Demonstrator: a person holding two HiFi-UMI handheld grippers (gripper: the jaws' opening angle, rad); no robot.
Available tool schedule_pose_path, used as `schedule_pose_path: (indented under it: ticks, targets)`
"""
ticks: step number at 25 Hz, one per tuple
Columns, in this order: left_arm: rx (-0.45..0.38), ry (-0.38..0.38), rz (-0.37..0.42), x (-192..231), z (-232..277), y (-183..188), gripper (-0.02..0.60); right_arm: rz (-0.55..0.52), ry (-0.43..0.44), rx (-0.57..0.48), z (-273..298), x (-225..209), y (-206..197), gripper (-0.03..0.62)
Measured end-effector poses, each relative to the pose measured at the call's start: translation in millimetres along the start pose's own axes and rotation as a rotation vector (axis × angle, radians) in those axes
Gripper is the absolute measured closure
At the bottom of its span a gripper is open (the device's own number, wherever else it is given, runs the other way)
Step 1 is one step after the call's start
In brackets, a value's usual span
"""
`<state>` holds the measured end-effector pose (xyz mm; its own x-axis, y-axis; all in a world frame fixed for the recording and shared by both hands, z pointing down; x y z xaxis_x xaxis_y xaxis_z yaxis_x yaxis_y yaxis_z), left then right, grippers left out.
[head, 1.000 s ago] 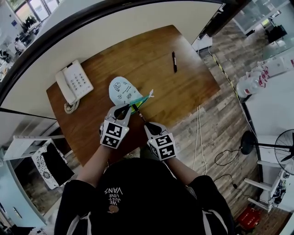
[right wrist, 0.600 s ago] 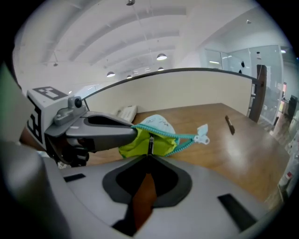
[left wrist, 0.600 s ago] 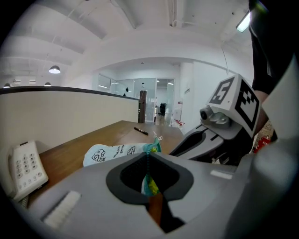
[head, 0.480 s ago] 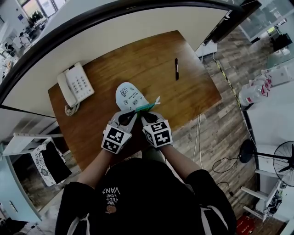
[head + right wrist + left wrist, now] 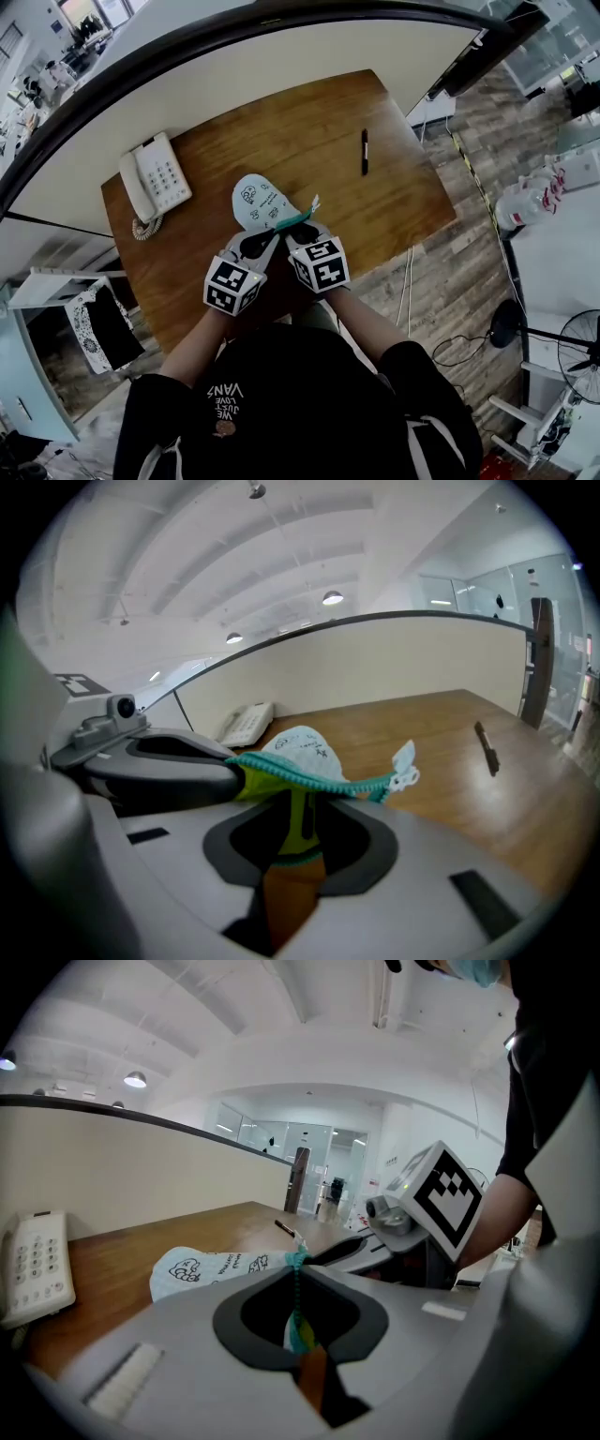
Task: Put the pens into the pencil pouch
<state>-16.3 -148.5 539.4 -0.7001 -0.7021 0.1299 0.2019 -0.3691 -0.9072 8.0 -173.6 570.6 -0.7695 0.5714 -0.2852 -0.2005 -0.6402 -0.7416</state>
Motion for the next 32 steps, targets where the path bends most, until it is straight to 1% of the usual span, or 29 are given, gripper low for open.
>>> schedule_pose_path:
  ticks: [4, 7, 10, 17, 22, 26, 28, 32]
  targets:
    - [0.003, 0.033, -0.042, 8, 9, -1, 0.557, 0.014, 0.031, -0.009, -9, -11, 2, 0.522]
    - [0.005, 0.058, -0.072, 15, 17, 0, 0.557, 0.029, 0.012, -0.025, -21, -34, 4, 0.522]
    - [0.008, 0.082, -0.097, 19, 25, -1, 0.557, 0.050, -0.048, -0.018, -29, -68, 0, 0.523]
    - [0.014, 0.138, -0.163, 27, 39, -3, 0.557, 0.044, -0.194, 0.020, -30, -158, 3, 0.522]
    - [0.012, 0.196, -0.212, 36, 47, -5, 0.557, 0.122, -0.288, 0.012, -22, -222, 13, 0.522]
    - [0.016, 0.233, -0.236, 39, 50, -7, 0.557, 0.146, -0.395, -0.022, -21, -265, 26, 0.522]
    - [0.020, 0.251, -0.247, 41, 48, -8, 0.557, 0.160, -0.415, -0.021, -17, -279, 29, 0.522]
    - [0.021, 0.277, -0.264, 45, 45, -11, 0.557, 0.155, -0.410, 0.030, -2, -290, 27, 0.513]
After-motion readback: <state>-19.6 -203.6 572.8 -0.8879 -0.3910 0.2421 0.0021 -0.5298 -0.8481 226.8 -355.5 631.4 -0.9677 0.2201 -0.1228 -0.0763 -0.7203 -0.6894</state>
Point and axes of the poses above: the fingertips, and each gripper's own axes: z forward along the fingers, x to its left, y out of its top, the point moved 1 cm from there along -z, backward along the fingers, and after that the axes turned 5 degrees about z, right-handed, at the moved point
